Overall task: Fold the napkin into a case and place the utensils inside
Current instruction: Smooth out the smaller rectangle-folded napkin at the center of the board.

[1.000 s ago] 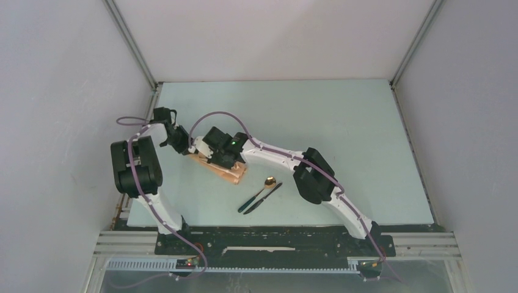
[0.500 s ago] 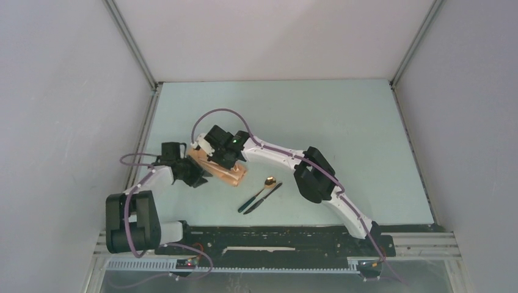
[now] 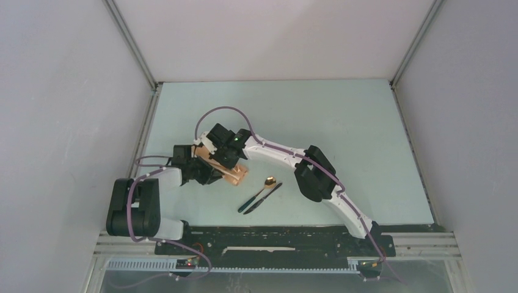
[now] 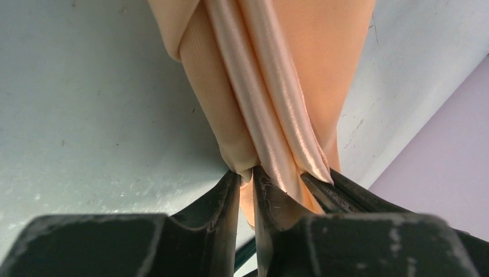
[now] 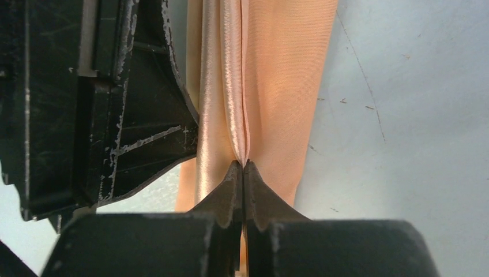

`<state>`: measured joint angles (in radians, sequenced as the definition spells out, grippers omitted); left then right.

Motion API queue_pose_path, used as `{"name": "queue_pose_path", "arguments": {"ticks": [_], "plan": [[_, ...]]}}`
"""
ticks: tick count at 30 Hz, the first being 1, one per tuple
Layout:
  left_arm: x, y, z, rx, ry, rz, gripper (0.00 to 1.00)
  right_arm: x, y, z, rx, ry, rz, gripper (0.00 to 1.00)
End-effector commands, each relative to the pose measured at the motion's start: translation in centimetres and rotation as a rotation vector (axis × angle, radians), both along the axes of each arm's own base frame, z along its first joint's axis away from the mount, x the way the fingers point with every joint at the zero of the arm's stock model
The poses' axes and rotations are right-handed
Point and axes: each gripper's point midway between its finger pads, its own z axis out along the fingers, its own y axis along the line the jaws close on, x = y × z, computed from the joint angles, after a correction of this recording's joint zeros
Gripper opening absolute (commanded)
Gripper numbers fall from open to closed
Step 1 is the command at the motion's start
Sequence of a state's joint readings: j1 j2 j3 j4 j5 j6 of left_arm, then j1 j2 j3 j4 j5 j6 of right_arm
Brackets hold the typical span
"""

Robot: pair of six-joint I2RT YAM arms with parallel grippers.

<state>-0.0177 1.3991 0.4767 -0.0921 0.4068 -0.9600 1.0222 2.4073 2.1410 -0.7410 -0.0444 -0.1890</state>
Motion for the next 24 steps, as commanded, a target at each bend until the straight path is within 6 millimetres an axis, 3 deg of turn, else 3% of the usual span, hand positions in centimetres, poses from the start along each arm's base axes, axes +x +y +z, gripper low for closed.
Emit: {"name": "queue_pose_path", "arguments": {"ticks": [1,9,16,24], "plan": [[-0.2,0.1,-1.0,0.027,0.005,0.006,0.2,-1.1,1.6,5.0,0.122,0.017,-0.007,0.0],[-0.7,0.2,-1.6,0.038,0.015,0.001,0.09,-1.9,1.6,5.6,0.137,0.063,-0.05,0.0],[-0.8,0.3,-1.4,0.043,0.006,0.001,0.07,-1.8,1.8,7.2,0.173,0.083,-0.088,0.0],[-0.6,0.3,-0.9,0.04,-0.007,0.001,0.06,-2.5,2.5,5.1,0.185,0.183,-0.14,0.0]]}}
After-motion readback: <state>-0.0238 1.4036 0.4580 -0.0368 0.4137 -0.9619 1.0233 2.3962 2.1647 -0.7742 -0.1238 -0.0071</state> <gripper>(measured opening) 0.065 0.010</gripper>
